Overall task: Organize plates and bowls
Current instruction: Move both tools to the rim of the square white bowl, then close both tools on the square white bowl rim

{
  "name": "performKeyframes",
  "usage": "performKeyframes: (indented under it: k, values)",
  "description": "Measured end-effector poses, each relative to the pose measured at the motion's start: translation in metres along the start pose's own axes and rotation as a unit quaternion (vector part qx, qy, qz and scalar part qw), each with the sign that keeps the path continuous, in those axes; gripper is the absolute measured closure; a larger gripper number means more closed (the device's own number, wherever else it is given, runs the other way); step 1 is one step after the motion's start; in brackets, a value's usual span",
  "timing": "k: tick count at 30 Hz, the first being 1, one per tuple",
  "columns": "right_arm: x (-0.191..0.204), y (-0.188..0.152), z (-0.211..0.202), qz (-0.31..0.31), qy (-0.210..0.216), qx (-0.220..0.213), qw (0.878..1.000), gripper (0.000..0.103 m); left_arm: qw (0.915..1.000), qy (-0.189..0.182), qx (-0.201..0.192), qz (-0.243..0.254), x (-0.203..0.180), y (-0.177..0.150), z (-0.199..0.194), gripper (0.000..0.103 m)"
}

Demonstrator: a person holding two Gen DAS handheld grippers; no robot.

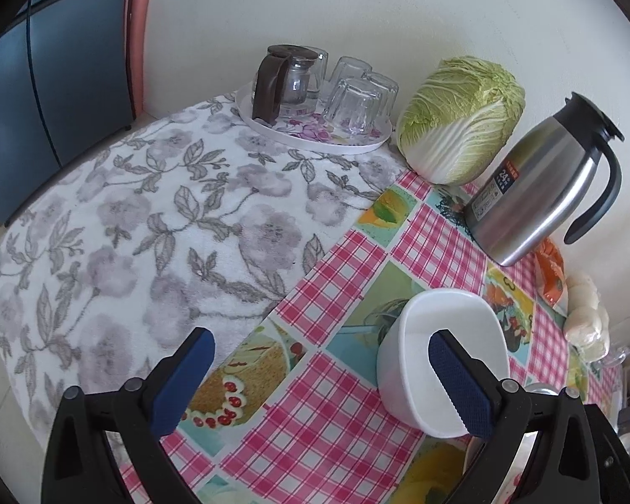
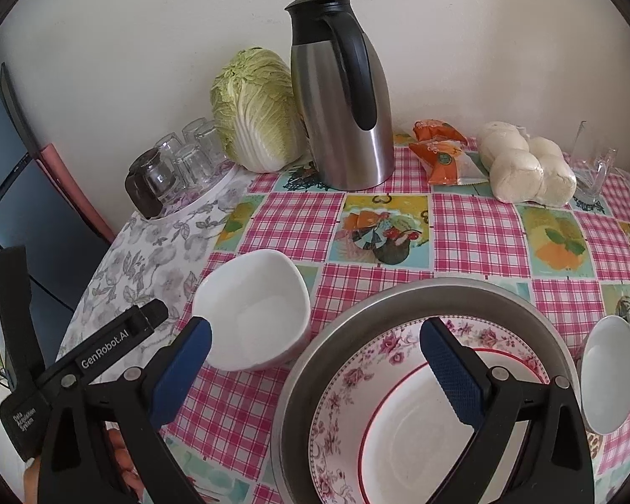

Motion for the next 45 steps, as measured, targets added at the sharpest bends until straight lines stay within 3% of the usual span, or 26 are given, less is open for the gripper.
performKeyframes:
  k: [5, 10, 18, 20, 22, 28, 34, 36, 40, 45]
  values:
    - [-0.002, 0.010, 0.018, 0.000, -0.012, 0.015, 1.000, 0.004, 0.9996, -0.023, -0.007, -0.011, -0.005, 0.003, 0.004, 0.000]
    - [-0.004, 0.016, 0.036, -0.011, -0.034, 0.035, 0.999, 0.004, 0.9995, -0.019, 0.024, -0.013, -0.012, -0.003, 0.016, 0.000]
    - [-0.014, 0.022, 0.054, -0.003, -0.050, 0.050, 0.998, 0.007, 0.9989, -0.026, 0.026, -0.029, -0.020, -0.002, 0.024, 0.004]
    - [-0.015, 0.021, 0.057, -0.007, -0.054, 0.056, 0.997, 0.023, 0.9989, -0.026, 0.028, -0.028, -0.022, -0.003, 0.027, 0.011]
    - [-0.018, 0.020, 0.063, -0.005, -0.054, 0.064, 0.996, 0.030, 0.9989, -0.027, 0.033, -0.023, -0.025, -0.004, 0.031, 0.015]
    - [-0.019, 0.013, 0.077, -0.018, -0.056, 0.079, 0.995, 0.035, 0.9980, -0.039, 0.047, -0.018, -0.035, -0.011, 0.041, 0.024]
    - [-0.016, 0.008, 0.086, -0.023, -0.062, 0.098, 0.993, 0.041, 0.9969, -0.051, 0.059, -0.013, -0.041, -0.016, 0.048, 0.042]
    - [-0.015, 0.008, 0.088, -0.025, -0.070, 0.098, 0.992, 0.046, 0.9962, -0.056, 0.066, -0.009, -0.045, -0.019, 0.050, 0.050]
    - [-0.008, 0.004, 0.097, -0.025, -0.056, 0.113, 0.992, 0.070, 0.9958, -0.057, 0.072, -0.002, -0.049, -0.021, 0.053, 0.063]
    - [-0.007, -0.001, 0.105, -0.025, -0.057, 0.121, 0.991, 0.081, 0.9943, -0.066, 0.083, -0.007, -0.050, -0.025, 0.058, 0.066]
Point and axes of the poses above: each gripper's, at about its wrist camera, not at the fingertips, and z roughly the way its jaws point, x to its left, y to its top, the point moved 6 cm from there along z, roughly the way its jaws point, and after that the axes turned 14 degrees about y, right-handed, at the moved point
